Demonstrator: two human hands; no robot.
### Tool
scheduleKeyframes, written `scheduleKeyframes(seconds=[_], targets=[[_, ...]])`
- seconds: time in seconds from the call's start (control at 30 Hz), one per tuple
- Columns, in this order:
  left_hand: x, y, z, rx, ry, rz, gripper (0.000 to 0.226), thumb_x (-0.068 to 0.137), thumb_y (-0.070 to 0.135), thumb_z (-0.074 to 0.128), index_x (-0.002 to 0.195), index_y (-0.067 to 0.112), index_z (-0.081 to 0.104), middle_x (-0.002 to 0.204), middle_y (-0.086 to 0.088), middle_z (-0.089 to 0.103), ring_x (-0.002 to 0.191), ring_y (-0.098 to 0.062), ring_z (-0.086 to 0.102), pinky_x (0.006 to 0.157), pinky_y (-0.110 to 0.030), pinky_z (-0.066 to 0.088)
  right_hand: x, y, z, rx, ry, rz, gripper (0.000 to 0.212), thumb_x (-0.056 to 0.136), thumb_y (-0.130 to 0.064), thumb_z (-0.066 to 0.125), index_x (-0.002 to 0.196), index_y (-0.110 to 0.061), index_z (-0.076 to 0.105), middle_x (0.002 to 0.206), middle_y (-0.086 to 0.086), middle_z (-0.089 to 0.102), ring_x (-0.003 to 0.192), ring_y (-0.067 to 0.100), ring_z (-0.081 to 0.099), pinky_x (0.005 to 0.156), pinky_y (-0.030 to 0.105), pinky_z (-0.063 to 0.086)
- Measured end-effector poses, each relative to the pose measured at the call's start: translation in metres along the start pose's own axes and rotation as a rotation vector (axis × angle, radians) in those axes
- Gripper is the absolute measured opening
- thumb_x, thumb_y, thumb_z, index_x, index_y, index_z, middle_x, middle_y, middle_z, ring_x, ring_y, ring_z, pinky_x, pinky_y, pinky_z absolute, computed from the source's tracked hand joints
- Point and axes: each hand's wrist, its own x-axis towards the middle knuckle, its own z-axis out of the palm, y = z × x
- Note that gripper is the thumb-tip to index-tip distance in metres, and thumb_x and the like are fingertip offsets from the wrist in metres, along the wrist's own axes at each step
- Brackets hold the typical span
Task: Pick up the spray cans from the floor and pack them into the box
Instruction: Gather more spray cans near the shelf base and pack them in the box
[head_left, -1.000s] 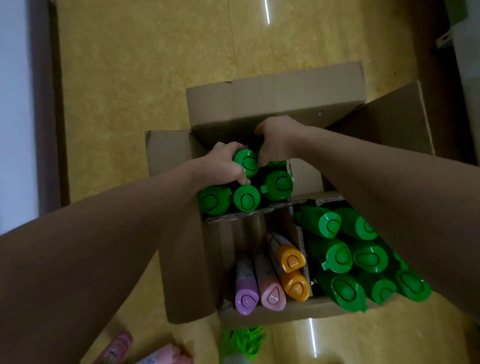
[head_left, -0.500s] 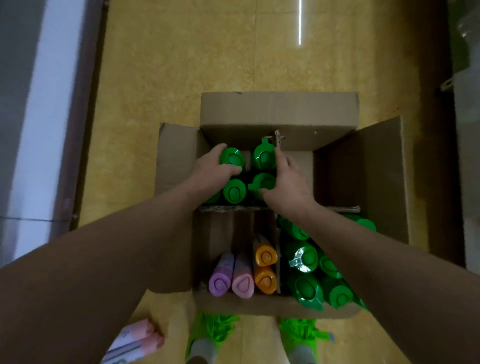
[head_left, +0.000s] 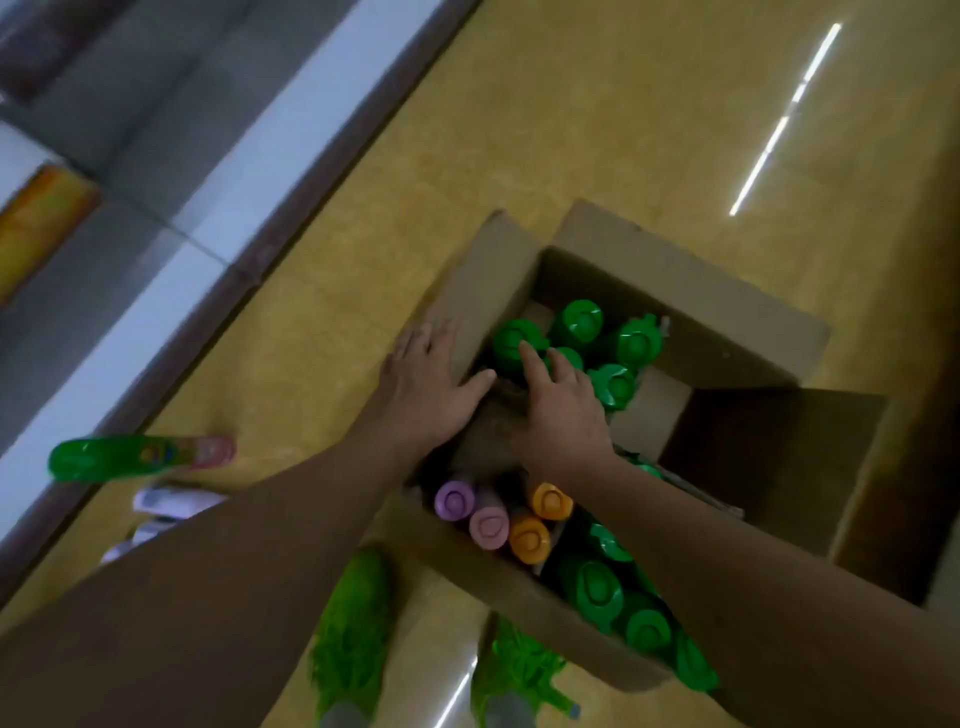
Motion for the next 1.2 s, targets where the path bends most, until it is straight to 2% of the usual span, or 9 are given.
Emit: scheduleKeyframes(seconds=[0.17,0.33,0.53,0.77,0.97,1.1,1.2], targets=[[-0.055,-0.085,-0.013,-0.048,0.146,-0.135,0.081,0.092,0.062,0.051,0.157,0.024,0.021,0.166,-0.006,0.012,0.153,-0.028,0.008,0.122,-0.046,0.018,-0.002,-0.069,0.048,-0.081,-0.062,-0.17,0.091,0.086,-0.047,0.066,0.157,-0.03,0.011,0.164,0.012,0.016,0.147,0.037,0.019,0.115,0.052,0.03],[-0.121,-0.174,-0.004,-0.248,0.295,-0.345,0.079,0.09,0.056,0.061,0.154,0.019,0.033,0.16,-0.012,0.029,0.147,-0.031,0.026,0.117,-0.046,0.029,-0.022,-0.133,0.105,-0.132,-0.197,-0.275,0.09,0.088,-0.042,0.065,0.158,-0.031,0.008,0.165,0.008,0.012,0.149,0.035,0.016,0.118,0.049,0.025],[-0.194,-0.286,0.001,-0.417,0.34,-0.656,0.081,0.087,0.057,0.064,0.153,0.019,0.035,0.159,-0.011,0.032,0.146,-0.029,0.028,0.116,-0.044,0.03,-0.036,-0.216,0.175,-0.282,-0.299,-0.36,0.097,0.085,-0.053,0.065,0.158,-0.03,0.005,0.164,0.013,0.013,0.147,0.035,0.02,0.117,0.045,0.025],[-0.245,-0.412,0.006,-0.608,0.41,-0.986,0.08,0.08,0.046,0.077,0.146,0.012,0.047,0.143,-0.02,0.049,0.131,-0.038,0.047,0.109,-0.043,0.039,-0.031,-0.303,0.272,-0.388,-0.343,-0.468,0.097,0.084,-0.052,0.068,0.158,-0.025,0.013,0.161,0.014,0.023,0.146,0.033,0.024,0.115,0.041,0.028],[-0.274,-0.483,0.06,-0.667,0.349,-1.112,0.08,0.082,0.042,0.077,0.147,0.009,0.043,0.137,-0.024,0.05,0.125,-0.041,0.05,0.104,-0.044,0.041,-0.028,-0.316,0.373,-0.444,-0.428,-0.46,0.091,0.08,-0.046,0.073,0.154,-0.023,0.025,0.144,0.008,0.044,0.127,0.033,0.044,0.102,0.042,0.042],[-0.268,-0.517,0.1,-0.726,0.29,-1.187,0.071,0.084,0.039,0.075,0.143,0.013,0.047,0.133,-0.022,0.054,0.12,-0.04,0.054,0.101,-0.044,0.045,-0.015,-0.304,0.427,-0.564,-0.498,-0.409,0.086,0.084,-0.045,0.07,0.154,-0.02,0.025,0.141,0.012,0.046,0.125,0.035,0.047,0.098,0.041,0.044],[-0.263,-0.537,0.127,-0.768,0.29,-1.258,0.065,0.083,0.038,0.074,0.139,0.013,0.049,0.129,-0.02,0.057,0.116,-0.04,0.056,0.097,-0.046,0.049,-0.008,-0.289,0.458,-0.613,-0.496,-0.409,0.079,0.084,-0.04,0.071,0.149,-0.018,0.032,0.139,0.012,0.049,0.121,0.036,0.051,0.096,0.041,0.046]])
